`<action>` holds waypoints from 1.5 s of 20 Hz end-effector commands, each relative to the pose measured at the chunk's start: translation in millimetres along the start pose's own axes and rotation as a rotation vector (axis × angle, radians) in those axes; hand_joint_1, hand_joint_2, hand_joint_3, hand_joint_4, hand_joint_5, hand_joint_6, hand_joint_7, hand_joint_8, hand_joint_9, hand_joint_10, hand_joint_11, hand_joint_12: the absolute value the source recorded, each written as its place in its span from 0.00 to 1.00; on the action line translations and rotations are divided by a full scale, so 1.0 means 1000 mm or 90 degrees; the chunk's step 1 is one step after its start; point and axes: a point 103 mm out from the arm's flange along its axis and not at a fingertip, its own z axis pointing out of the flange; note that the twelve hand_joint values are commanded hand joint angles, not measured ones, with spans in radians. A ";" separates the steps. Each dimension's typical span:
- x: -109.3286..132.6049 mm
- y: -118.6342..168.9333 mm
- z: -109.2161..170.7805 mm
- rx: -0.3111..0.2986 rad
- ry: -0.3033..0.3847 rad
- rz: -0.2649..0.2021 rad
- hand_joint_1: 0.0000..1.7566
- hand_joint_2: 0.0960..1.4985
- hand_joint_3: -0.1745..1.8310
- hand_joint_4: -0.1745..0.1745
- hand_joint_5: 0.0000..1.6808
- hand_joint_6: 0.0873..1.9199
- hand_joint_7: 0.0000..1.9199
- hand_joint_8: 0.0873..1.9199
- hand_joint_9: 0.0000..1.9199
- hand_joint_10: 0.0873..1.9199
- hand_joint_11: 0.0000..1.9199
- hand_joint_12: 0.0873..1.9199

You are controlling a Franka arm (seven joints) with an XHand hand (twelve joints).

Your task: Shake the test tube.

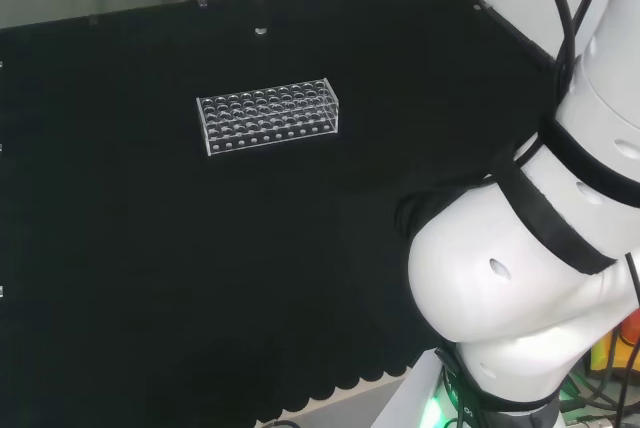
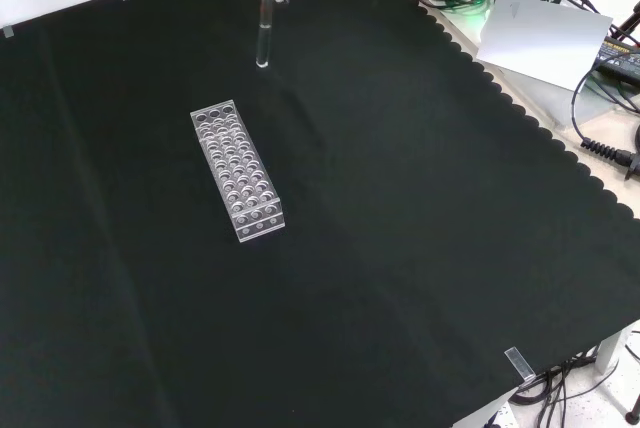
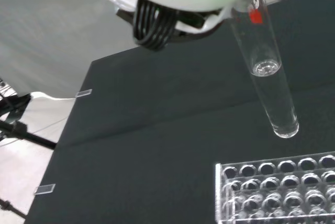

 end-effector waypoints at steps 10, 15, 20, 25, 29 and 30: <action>-0.126 -0.020 -0.023 -0.017 -0.063 0.163 0.70 0.38 0.41 0.00 0.83 0.19 0.95 0.21 0.92 0.09 0.65 0.47; -0.180 -0.033 -0.044 -0.036 -0.100 0.232 0.70 0.38 0.41 0.00 0.83 0.19 0.95 0.21 0.92 0.09 0.65 0.47; -0.194 -0.034 -0.051 -0.048 -0.104 0.257 0.70 0.38 0.41 0.00 0.83 0.19 0.95 0.22 0.92 0.09 0.65 0.47; -0.167 -0.023 -0.038 -0.035 -0.088 0.218 0.70 0.38 0.41 0.00 0.83 0.19 0.95 0.22 0.92 0.09 0.65 0.47; -0.122 -0.010 -0.017 -0.019 -0.071 0.166 0.70 0.38 0.41 0.00 0.82 0.20 0.95 0.22 0.92 0.09 0.65 0.47; -0.110 -0.008 -0.012 -0.015 -0.067 0.152 0.70 0.38 0.41 0.00 0.82 0.20 0.94 0.22 0.92 0.09 0.65 0.47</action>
